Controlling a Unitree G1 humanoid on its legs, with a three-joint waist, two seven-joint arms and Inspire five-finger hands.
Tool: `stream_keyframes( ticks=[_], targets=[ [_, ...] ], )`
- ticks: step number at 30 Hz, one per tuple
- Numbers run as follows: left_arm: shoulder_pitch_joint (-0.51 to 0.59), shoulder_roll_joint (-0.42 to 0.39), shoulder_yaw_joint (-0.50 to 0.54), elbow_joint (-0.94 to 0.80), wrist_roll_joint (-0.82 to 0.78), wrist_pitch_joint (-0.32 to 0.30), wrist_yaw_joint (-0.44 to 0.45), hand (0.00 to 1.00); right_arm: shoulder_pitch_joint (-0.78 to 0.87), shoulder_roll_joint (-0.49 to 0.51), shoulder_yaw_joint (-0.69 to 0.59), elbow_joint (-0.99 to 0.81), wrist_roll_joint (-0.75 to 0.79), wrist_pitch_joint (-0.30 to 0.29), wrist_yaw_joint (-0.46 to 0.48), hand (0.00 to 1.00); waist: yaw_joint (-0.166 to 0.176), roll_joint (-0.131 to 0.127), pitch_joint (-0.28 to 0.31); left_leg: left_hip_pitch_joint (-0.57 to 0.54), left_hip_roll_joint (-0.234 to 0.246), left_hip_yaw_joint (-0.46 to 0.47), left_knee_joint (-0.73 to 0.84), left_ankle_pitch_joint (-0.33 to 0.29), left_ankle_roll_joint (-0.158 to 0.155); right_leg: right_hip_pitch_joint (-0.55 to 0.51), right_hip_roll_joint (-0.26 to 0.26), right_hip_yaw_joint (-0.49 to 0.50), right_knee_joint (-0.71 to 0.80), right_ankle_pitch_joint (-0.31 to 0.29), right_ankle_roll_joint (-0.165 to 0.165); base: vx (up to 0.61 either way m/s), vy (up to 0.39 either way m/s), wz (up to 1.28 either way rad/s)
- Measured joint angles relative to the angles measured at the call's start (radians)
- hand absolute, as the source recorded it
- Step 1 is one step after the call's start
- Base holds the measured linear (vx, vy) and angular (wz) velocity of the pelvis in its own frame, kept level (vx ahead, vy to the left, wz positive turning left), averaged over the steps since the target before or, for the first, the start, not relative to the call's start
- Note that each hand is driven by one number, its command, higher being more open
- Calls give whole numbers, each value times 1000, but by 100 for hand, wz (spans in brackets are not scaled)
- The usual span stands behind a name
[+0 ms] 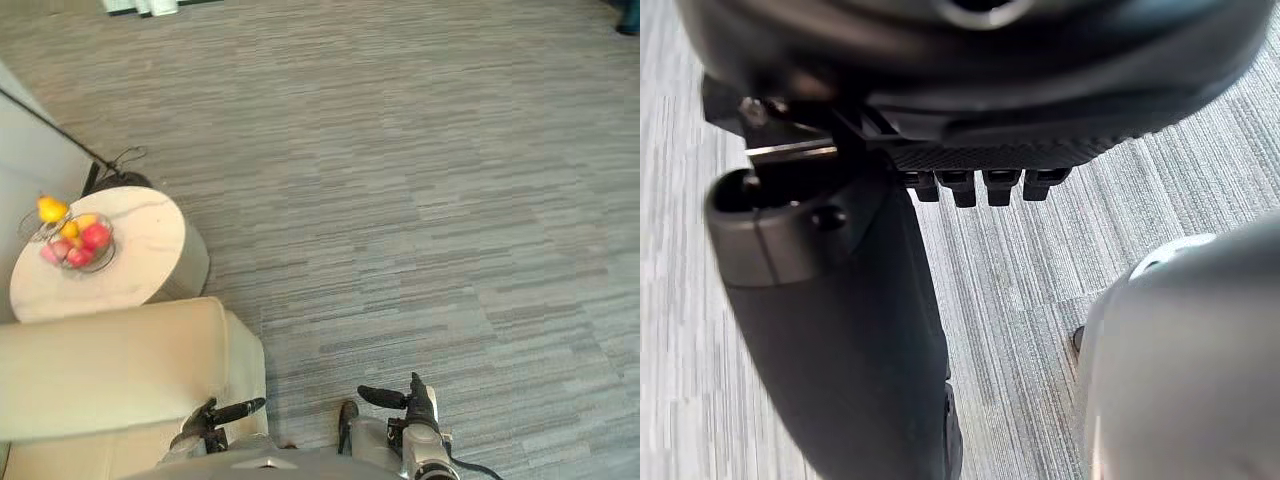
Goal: Pick up cushions and gather them together orderly.
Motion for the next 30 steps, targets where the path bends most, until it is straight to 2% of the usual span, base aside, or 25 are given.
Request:
stream_keyframes(
  ticks=[1,2,3,4,5,6,7,8,9,10,12,14,16,17,18,21,22,23,24,25,26,27,28,29,30],
  targets=[
    [0,0,-1,4,-2,3,1,100,-13,-5,3,19,-1,0,6,100,4,8,-2,1,-3,-8,-7,1,0,11,18,6,-28,0,-2,34,-105,-44],
    [-2,7,-1,11,-3,2,3,100,-27,-1,6,32,-1,-1,12,100,6,6,0,2,5,-9,-12,2,2,24,63,61,-101,7,-12,-11,-151,-76],
    [-2,12,-1,11,-5,2,12,100,-41,1,21,52,0,-1,13,100,8,7,0,-1,24,-6,7,1,4,39,103,93,-154,33,5,-94,-195,-87],
    [-1,24,-2,9,-6,1,14,100,-41,4,27,60,0,-1,15,100,11,-8,6,-18,41,-8,51,-11,14,59,138,122,-217,57,20,-116,-180,-96],
    [6,42,-18,-3,0,-21,4,100,-44,8,28,67,1,-1,15,100,22,-22,13,-28,47,-16,97,-21,33,94,179,161,-297,85,60,-145,-225,-129],
    [31,44,-81,-18,33,-65,-10,100,-52,-5,21,71,2,-2,12,100,49,51,7,-57,134,-28,168,-45,40,100,217,132,-215,-37,74,-101,-196,-124],
    [39,37,-102,-31,46,-83,-17,100,-55,-17,19,64,3,-1,9,100,48,57,15,-70,156,-42,238,-71,5,71,165,142,-18,-97,-17,-61,-153,-93],
    [51,57,-101,-74,52,-95,-41,100,-25,-13,20,39,6,-2,1,100,35,-2,27,-107,134,-30,415,-110,-6,94,40,240,93,-201,59,-22,-177,-42],
    [38,58,-103,-69,58,-96,-38,100,-10,-24,15,26,12,0,-5,100,26,44,39,-182,195,-96,587,-147,7,100,120,285,83,-191,54,-12,-129,-48],
    [40,41,-102,-68,57,-94,-37,100,-6,-28,10,24,15,-1,-6,100,28,55,30,-225,197,-133,632,-160,1,102,138,302,57,-178,52,67,-184,-89],
    [49,31,-82,-66,54,-86,-36,100,-1,-29,-18,30,40,2,-5,100,29,58,38,-300,139,-212,544,-168,-1,144,185,367,-72,-109,56,161,-125,-112],
    [50,33,-80,-68,54,-86,-34,100,7,-26,-27,28,42,6,-10,100,34,48,44,-314,97,-253,429,-162,-9,173,200,409,-126,-84,52,104,-90,-77],
    [52,32,-79,-71,54,-87,-34,100,9,-25,-26,25,41,6,-13,100,43,45,44,-337,39,-331,261,-123,-20,199,222,472,-170,-72,49,142,-62,-83],
    [53,31,-79,-71,53,-87,-33,100,8,-23,-25,24,42,5,-13,100,45,45,44,-345,26,-356,201,-96,-26,208,233,497,-184,-71,49,177,-20,-109],
    [60,31,-79,-72,53,-87,-33,100,8,-21,-23,26,42,6,-10,100,50,45,43,-353,22,-389,113,-19,-28,236,262,550,-222,-71,51,286,-18,-124],
    [78,41,-73,-84,54,-87,-35,100,11,5,-23,24,42,5,-11,100,64,23,10,-345,28,-389,117,62,15,255,286,663,-243,-85,37,347,-14,-113],
    [78,46,-71,-84,54,-87,-37,100,14,8,-23,24,41,5,-11,100,64,11,4,-341,29,-374,129,53,8,253,284,679,-234,-87,35,466,-37,-105],
    [79,52,-71,-85,55,-86,-34,100,24,18,-23,22,40,5,-9,100,70,-8,-1,-314,45,-325,128,35,12,240,275,701,-193,-87,53,375,-39,-92],
    [78,55,-71,-85,55,-86,-34,100,25,27,-23,21,40,5,-7,100,74,-12,0,-299,59,-298,144,29,19,232,274,706,-155,-79,82,534,-57,-131],
    [76,63,-72,-83,55,-86,-36,100,13,43,-30,6,39,7,2,100,77,-15,7,-311,81,-254,263,8,28,209,274,671,-19,-42,141,386,37,-117],
    [77,71,-82,-86,55,-86,-37,100,18,50,-38,7,39,5,1,100,69,-24,8,-280,67,-255,210,-15,18,170,247,628,114,-37,152,370,88,-139],
    [81,72,-121,-85,56,-87,-32,100,25,40,-37,0,38,-10,7,100,66,-12,2,-163,70,-250,65,-14,11,80,168,489,362,-47,182,211,114,-92],
    [77,82,-125,-78,56,-86,-35,100,23,40,-37,3,38,-15,11,100,62,-20,0,-132,57,-245,36,-17,12,53,115,431,421,-81,164,242,35,-60],
    [47,91,-151,-59,56,-86,-36,100,18,34,-40,1,39,-17,17,100,47,-31,-2,-90,52,-243,6,-18,14,17,46,342,467,-124,124,415,-69,-16],
    [18,78,-156,-49,55,-87,-30,100,8,17,-41,2,38,-15,20,100,32,-8,10,-47,75,-236,-25,-18,14,-25,3,259,458,-155,81,412,-103,-11]
  ],
)
